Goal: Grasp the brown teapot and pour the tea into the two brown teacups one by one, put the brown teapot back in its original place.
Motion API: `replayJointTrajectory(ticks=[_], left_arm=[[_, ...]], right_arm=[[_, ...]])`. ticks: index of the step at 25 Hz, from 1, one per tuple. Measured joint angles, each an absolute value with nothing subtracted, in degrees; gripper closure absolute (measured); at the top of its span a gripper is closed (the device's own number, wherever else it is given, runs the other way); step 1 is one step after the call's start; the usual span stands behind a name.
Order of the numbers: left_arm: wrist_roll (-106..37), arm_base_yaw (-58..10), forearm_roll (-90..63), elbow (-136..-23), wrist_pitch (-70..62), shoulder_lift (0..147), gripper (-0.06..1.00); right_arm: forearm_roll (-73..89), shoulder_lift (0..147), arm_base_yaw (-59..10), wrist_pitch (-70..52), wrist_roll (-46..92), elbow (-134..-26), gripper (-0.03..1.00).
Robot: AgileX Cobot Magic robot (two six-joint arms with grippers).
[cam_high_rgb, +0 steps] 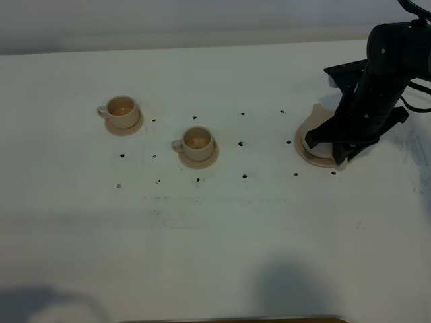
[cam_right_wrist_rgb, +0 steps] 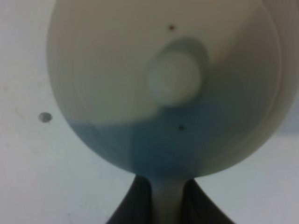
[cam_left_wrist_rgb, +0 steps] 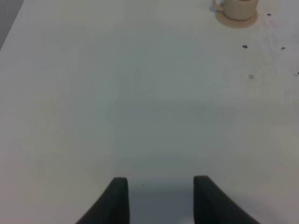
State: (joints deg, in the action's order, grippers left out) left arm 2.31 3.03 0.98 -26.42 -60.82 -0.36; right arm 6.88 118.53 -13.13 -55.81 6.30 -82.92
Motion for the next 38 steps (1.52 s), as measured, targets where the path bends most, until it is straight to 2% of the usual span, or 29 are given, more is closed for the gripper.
replayJointTrajectory(ticks=[12, 38], left_arm=[[2.3, 3.0, 1.0, -26.4, -60.8, -0.4, 0.63], [2.3, 3.0, 1.0, -26.4, -60.8, -0.4, 0.63]], right_arm=[[6.9, 118.6, -13.3, -55.7, 6.4, -82.9, 0.75], [5.8, 118.6, -13.4, -55.9, 6.4, -83.7, 0.74]])
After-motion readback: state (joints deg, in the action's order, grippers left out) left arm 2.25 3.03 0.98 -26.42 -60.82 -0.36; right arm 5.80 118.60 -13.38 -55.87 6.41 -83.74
